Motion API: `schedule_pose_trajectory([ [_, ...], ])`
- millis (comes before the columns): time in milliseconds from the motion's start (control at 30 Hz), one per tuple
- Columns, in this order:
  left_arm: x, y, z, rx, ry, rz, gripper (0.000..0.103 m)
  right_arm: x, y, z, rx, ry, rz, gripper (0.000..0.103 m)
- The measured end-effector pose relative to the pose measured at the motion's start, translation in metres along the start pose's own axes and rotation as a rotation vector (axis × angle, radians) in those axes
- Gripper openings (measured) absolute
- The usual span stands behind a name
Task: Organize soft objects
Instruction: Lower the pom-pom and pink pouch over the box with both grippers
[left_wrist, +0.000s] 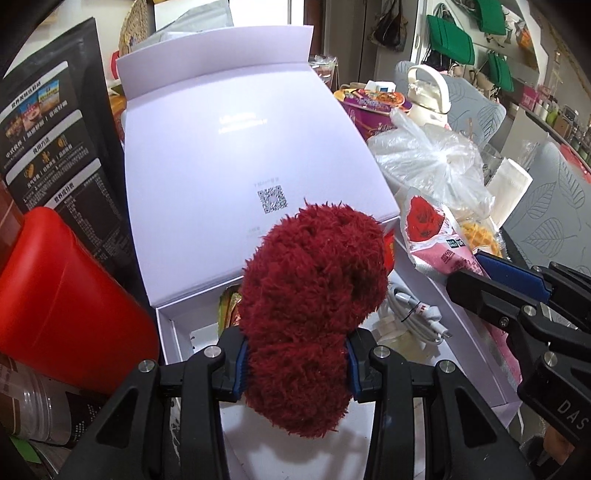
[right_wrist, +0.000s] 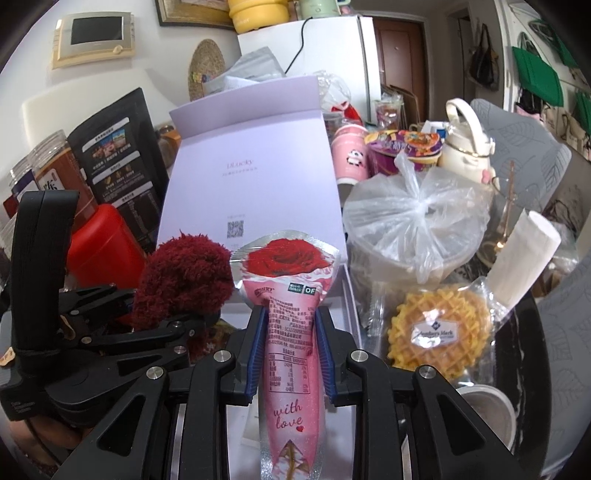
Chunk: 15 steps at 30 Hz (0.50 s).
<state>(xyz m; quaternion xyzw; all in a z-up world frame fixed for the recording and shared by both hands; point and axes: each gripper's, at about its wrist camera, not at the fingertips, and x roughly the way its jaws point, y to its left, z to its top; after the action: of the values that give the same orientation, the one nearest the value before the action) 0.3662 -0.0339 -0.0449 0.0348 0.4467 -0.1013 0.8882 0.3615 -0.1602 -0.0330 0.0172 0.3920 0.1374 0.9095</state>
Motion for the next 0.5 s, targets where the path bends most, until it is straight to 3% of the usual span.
schedule_pose_trajectory([
  [500,0.017,-0.002,0.002,0.002,0.064,-0.001,0.04,0.021,-0.004,-0.005,0.03,0.068,0.017,0.034],
])
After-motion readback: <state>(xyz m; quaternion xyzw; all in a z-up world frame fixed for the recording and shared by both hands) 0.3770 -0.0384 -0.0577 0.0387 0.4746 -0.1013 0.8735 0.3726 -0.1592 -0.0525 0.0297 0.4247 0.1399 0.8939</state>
